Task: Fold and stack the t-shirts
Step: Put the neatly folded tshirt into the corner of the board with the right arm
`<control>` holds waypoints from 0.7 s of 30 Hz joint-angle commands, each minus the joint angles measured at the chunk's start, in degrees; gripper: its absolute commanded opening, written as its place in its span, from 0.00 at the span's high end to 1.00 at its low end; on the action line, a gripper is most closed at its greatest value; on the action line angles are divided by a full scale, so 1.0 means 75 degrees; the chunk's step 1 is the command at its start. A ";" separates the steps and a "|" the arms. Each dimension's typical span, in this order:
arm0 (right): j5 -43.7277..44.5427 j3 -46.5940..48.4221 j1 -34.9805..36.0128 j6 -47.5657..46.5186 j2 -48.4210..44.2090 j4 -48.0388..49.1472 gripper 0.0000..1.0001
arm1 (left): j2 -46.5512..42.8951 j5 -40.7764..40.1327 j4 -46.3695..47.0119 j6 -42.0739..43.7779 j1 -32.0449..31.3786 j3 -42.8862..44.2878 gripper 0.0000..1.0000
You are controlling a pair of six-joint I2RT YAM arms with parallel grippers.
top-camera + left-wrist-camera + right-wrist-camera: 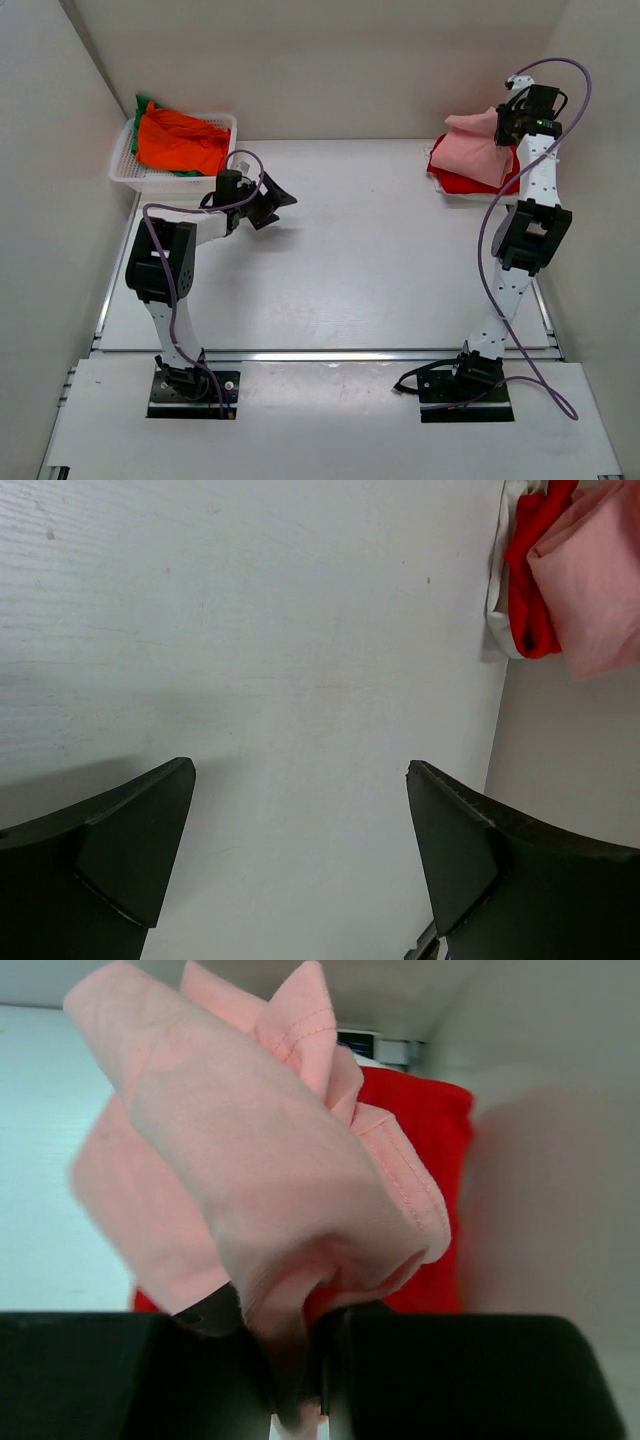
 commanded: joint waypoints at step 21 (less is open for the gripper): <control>0.6180 -0.1306 0.0895 -0.1393 -0.1310 0.5081 0.01 | -0.2050 0.0889 -0.0990 0.1904 -0.0261 -0.1377 0.01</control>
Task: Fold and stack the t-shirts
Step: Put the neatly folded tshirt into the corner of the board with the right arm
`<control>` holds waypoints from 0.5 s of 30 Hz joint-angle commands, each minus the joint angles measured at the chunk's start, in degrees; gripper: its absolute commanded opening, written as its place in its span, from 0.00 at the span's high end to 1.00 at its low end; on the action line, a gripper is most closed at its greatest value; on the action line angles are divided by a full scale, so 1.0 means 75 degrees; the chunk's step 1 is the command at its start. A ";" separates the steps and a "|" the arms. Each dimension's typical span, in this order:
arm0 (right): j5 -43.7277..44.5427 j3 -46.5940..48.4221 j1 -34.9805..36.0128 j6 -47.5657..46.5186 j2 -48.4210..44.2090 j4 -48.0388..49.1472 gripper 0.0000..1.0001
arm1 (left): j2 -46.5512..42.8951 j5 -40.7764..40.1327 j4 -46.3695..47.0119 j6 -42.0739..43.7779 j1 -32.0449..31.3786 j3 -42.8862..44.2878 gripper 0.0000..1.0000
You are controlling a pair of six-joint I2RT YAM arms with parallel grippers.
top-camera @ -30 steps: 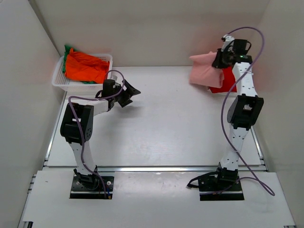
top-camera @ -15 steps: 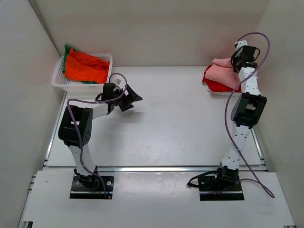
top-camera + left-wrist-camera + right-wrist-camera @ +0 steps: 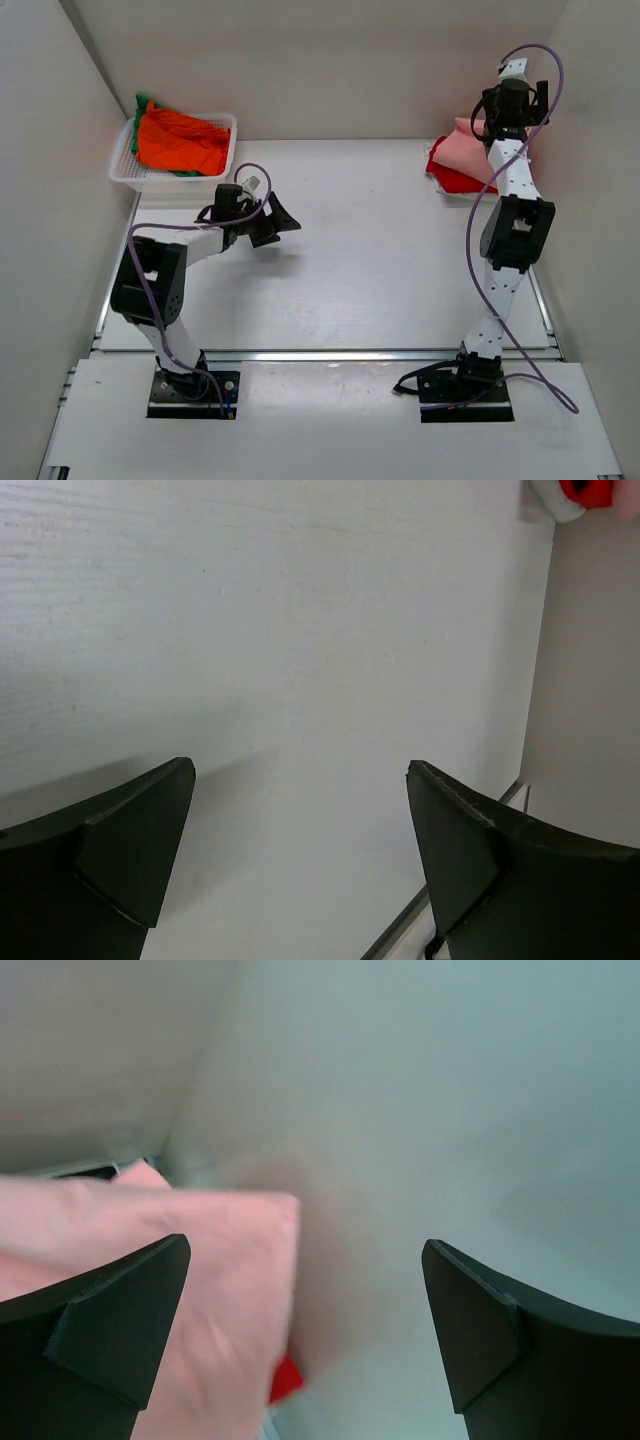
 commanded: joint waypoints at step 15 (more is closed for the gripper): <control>0.0105 -0.7710 0.4265 0.4197 -0.7003 -0.4019 0.01 | -0.4182 -0.0705 -0.3861 0.2556 -0.0636 -0.0950 0.01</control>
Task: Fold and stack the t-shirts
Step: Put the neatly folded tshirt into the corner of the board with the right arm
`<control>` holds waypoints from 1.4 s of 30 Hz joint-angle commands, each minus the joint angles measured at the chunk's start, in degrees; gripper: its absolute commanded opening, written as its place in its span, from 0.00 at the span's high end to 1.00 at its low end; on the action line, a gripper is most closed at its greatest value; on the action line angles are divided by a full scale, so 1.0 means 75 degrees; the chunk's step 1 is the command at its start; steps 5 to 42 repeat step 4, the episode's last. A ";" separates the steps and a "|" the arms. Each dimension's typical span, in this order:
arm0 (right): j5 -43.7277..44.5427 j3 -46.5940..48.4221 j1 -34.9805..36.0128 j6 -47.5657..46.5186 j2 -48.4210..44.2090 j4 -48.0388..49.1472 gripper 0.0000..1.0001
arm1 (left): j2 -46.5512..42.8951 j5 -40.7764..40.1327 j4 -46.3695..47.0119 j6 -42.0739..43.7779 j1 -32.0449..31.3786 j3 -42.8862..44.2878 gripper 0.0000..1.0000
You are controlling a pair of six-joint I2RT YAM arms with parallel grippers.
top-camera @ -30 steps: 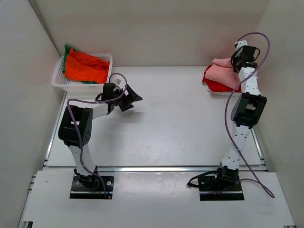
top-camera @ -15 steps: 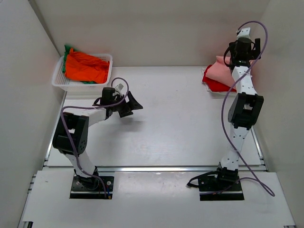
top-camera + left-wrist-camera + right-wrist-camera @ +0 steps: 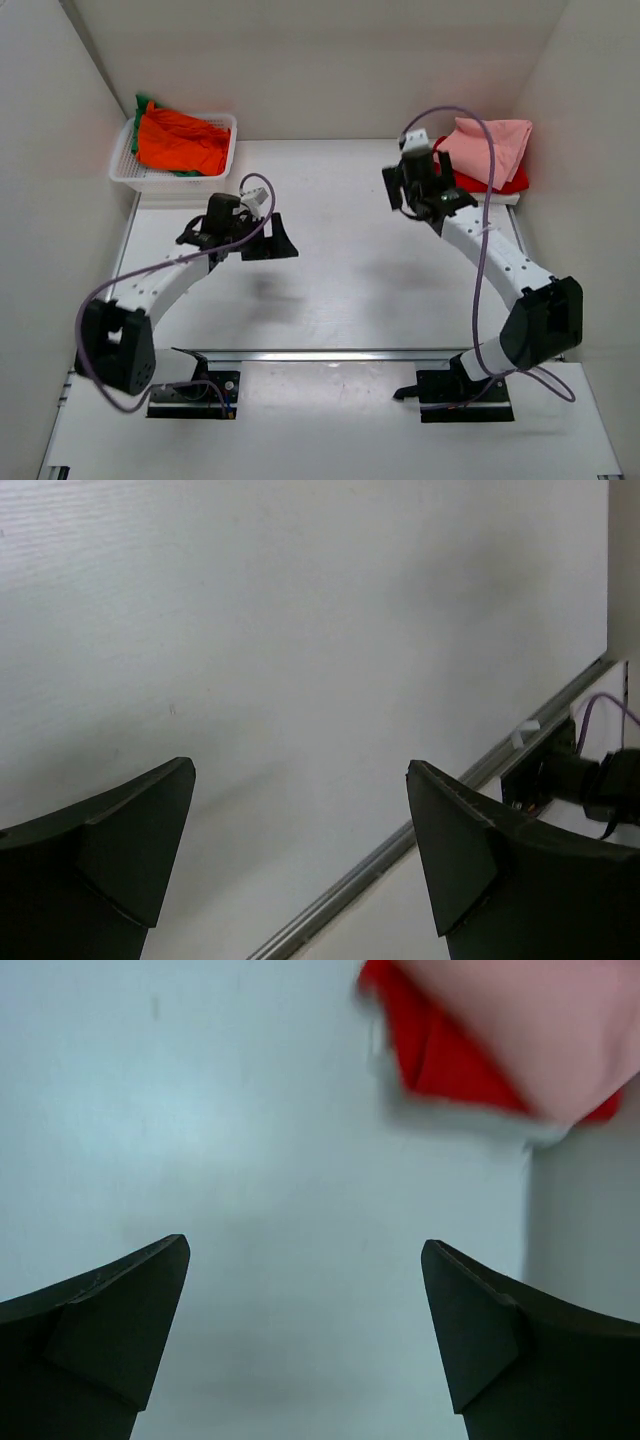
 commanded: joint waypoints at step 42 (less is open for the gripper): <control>-0.1184 -0.2159 -0.0109 0.2550 -0.1720 -0.1685 0.01 | -0.1963 0.0018 -0.0770 0.0302 0.0191 -0.1362 0.01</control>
